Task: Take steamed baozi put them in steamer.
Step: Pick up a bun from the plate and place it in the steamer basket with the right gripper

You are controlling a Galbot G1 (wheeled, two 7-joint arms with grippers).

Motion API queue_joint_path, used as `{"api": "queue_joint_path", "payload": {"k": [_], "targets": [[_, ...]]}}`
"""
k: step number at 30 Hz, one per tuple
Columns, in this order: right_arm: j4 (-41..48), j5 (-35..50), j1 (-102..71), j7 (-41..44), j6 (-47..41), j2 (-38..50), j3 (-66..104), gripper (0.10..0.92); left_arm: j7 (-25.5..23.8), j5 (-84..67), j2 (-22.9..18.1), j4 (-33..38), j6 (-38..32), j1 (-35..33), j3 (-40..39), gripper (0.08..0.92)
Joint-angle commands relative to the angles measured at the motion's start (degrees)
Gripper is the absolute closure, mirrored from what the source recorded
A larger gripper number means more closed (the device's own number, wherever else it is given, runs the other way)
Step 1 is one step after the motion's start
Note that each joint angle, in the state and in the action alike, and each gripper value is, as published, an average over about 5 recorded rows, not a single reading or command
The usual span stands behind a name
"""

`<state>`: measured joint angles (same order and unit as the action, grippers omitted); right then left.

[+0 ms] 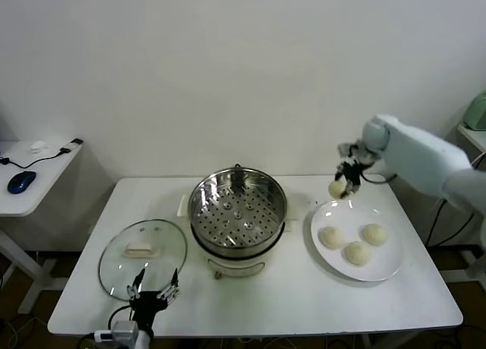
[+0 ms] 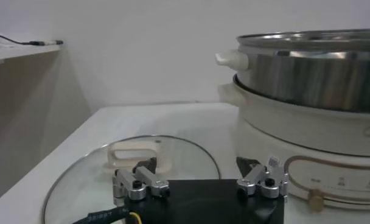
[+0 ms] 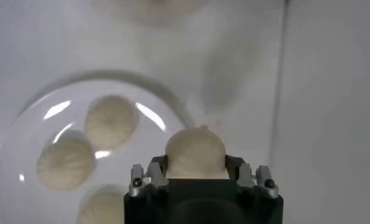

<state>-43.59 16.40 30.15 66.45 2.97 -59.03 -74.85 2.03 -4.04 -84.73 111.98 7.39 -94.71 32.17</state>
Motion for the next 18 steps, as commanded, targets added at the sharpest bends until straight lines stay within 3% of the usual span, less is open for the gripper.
{"api": "queue_joint_path", "payload": {"k": [1,4,7,11,18], "targets": [[-29.7,14.7,26.8,4.8,11.2,-7.6,-12.9,0.389,0.1,0.1,0.3,0.3,0.1,0.1,0.0,0.177],[-35.5,11.3,24.5,3.2,16.2,-10.8,-12.6,0.389,0.1,0.0,0.3,0.3,0.1,0.2,0.1,0.177],[-35.3,2.0,19.1,2.0,24.4,-13.2,-11.1,0.389,0.2,-0.1,0.3,0.5,0.1,0.2,0.2,0.177],[-28.4,-14.4,11.2,0.0,33.7,-15.2,-6.9,0.389,0.4,-0.2,0.5,0.4,0.0,0.1,0.3,0.177],[-13.7,-34.2,-1.7,-8.5,39.1,-18.7,1.9,0.389,0.7,-0.1,0.4,0.1,-0.4,-0.3,0.0,0.177]]}}
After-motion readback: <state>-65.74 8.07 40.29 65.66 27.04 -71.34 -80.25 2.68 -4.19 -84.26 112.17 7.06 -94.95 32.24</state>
